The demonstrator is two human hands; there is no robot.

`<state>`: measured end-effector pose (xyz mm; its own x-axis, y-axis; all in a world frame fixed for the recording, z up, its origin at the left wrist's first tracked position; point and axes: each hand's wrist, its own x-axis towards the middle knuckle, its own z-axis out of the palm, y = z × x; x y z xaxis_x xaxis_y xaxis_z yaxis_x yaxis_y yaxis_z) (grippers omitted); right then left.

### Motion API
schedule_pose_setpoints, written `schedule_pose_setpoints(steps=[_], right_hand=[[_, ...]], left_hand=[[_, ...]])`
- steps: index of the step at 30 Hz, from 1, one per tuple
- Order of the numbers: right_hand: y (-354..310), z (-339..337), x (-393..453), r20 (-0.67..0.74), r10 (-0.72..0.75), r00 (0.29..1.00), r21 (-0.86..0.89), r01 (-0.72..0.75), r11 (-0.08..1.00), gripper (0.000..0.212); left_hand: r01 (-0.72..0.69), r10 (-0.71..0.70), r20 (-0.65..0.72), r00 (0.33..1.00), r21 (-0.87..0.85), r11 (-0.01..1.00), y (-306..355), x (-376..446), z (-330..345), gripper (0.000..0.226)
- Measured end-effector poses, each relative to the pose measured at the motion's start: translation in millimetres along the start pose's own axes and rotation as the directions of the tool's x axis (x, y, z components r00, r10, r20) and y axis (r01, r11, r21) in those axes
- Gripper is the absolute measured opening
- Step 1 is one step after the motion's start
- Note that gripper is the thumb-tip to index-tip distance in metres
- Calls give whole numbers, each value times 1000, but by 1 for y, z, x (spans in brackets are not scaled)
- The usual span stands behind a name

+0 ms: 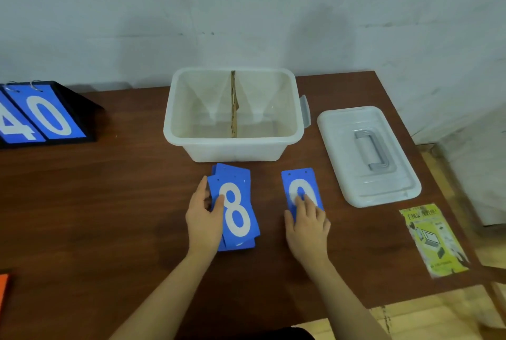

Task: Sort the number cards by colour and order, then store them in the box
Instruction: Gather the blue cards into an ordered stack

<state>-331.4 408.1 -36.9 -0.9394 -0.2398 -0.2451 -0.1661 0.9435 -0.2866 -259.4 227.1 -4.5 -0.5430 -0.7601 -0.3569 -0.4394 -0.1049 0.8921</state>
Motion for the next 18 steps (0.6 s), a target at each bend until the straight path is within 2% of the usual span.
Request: schedule_pose_setpoints(steps=[3,4,6,7,9,11,12,13,15,17,18], right_hand=[[-19,8,-11,-50,-73,996,106,78,991,36],[-22,10,-12,-92,-25,995,154,39,987,36],[-25,9,-12,-159,187,970,243,-145,959,50],[-25,7,-10,-150,288,946,270,-240,932,62],[-27,4,-5,-83,376,923,255,-345,903,74],[-30,0,5,-15,391,920,244,-376,894,69],[-31,-3,9,18,399,917,297,-386,874,60],[-31,-5,12,56,395,917,403,-383,831,46],[-32,-9,9,117,324,939,666,-316,675,25],[-39,-13,-3,87,269,959,831,-219,511,19],[-45,-12,-8,82,257,963,864,-197,463,19]], left_hand=[[-18,19,-22,1000,32,999,-5,3,-6,55],[-24,25,-26,999,38,999,-6,3,-7,55],[-37,38,-35,999,39,999,-8,3,-10,54],[-44,45,-39,998,39,998,-9,3,-11,54],[-57,59,-43,997,43,997,-12,2,-13,54],[-68,70,-40,997,48,997,-14,2,-14,53],[-71,73,-37,997,50,996,-16,1,-14,53],[-76,78,-35,996,49,996,-17,1,-15,53],[-92,94,-35,995,45,995,-20,1,-17,52],[-95,96,-41,994,47,994,-22,2,-19,52],[-85,88,-43,995,49,995,-23,3,-19,52]])
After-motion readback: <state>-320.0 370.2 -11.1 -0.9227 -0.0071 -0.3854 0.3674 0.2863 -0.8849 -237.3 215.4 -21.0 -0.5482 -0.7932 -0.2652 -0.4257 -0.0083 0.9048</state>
